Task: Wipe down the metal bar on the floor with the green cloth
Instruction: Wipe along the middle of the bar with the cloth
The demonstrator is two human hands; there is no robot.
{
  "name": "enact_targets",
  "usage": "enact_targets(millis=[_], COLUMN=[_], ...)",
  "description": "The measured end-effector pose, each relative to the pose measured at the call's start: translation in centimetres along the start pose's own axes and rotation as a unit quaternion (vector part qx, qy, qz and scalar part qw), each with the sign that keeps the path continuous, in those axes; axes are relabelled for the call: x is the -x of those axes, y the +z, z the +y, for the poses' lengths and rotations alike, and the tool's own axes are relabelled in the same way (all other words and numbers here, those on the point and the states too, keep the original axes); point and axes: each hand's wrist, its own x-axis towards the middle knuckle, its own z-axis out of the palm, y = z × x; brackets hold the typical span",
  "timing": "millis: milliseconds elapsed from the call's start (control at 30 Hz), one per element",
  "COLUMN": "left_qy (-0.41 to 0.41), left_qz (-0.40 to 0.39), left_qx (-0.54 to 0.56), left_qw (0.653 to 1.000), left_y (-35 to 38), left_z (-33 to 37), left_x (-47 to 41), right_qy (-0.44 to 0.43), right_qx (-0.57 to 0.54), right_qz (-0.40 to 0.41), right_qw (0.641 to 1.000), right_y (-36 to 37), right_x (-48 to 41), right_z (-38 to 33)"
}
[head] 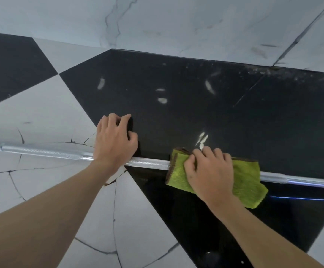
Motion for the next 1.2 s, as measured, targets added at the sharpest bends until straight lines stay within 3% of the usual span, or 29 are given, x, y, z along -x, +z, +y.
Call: enact_targets(millis=[133, 267, 467, 700, 833, 1067, 1200], left_qy=[-0.003, 0.006, -0.004, -0.004, 0.009, 0.025, 0.026], left_qz=[0.012, 0.014, 0.026, 0.033, 0.042, 0.032, 0.03], left_qx=[-0.009, -0.014, 0.023, 0.025, 0.008, -0.005, -0.004], left_qw=[1.0, 1.0, 0.999, 0.999, 0.999, 0.999, 0.999], left_y=[0.2, 0.3, 0.2, 0.4, 0.6, 0.8, 1.0], left_z=[0.1, 0.2, 0.1, 0.3, 0.2, 0.5, 0.4], left_x=[-1.1, -2.3, -3.3, -4.7, -5.5, -6.7, -7.0], right_qy=[-0.03, -0.044, -0.071, -0.043, 0.009, 0.034, -0.007], right_qx=[-0.018, -0.025, -0.007, 0.046, 0.115, 0.048, -0.002], right_qz=[-0.027, -0.024, -0.067, 0.028, 0.036, 0.062, 0.011], right_qw=[0.999, 0.998, 0.995, 0.998, 0.993, 0.996, 1.0], right_y=[0.9, 0.8, -0.1, -1.2, -1.8, -0.4, 1.1], right_x=[-1.4, -2.4, -2.6, -1.6, -1.0, -2.1, -3.7], right_z=[-6.5, -6.9, -0.6, 11.7, 14.8, 6.7, -2.1])
